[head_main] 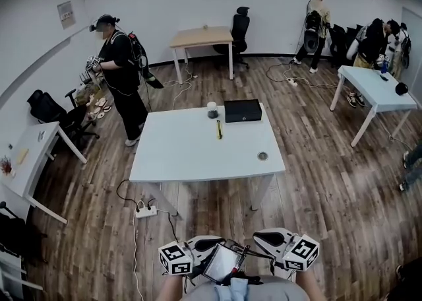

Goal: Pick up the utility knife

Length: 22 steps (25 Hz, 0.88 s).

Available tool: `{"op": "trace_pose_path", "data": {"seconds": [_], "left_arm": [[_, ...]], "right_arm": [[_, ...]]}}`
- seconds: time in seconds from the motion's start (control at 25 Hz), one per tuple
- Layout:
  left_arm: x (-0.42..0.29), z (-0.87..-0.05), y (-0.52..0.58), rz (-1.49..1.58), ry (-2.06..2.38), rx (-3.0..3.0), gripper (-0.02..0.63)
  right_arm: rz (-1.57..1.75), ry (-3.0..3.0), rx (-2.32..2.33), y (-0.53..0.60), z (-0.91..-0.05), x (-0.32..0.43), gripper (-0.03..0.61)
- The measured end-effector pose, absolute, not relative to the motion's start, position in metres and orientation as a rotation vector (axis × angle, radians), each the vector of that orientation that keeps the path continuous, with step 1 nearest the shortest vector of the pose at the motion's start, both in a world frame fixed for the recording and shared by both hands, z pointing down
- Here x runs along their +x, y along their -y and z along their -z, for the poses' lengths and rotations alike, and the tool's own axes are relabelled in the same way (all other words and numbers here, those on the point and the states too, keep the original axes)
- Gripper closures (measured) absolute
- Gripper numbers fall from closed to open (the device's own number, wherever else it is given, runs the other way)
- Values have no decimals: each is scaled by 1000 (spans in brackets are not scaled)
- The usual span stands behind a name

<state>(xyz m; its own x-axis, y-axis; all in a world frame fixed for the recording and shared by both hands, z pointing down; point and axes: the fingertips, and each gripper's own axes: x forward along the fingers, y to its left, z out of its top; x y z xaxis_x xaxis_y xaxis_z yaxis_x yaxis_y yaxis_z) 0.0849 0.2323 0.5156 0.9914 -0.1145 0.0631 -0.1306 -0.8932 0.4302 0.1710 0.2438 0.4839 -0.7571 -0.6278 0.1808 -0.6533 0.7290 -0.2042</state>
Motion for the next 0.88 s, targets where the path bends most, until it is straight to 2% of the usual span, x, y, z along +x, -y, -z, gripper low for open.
{"op": "trace_pose_path", "data": {"seconds": [0.4,0.88], "left_arm": [[73,-511,-139,-124,134,2759,595],[-1,-509,-37,-73,258,2776,595]], "right_arm": [[-400,2785,1001,-147,-489,142,549],[-350,2803,994,-36,-484,84,548]]}}
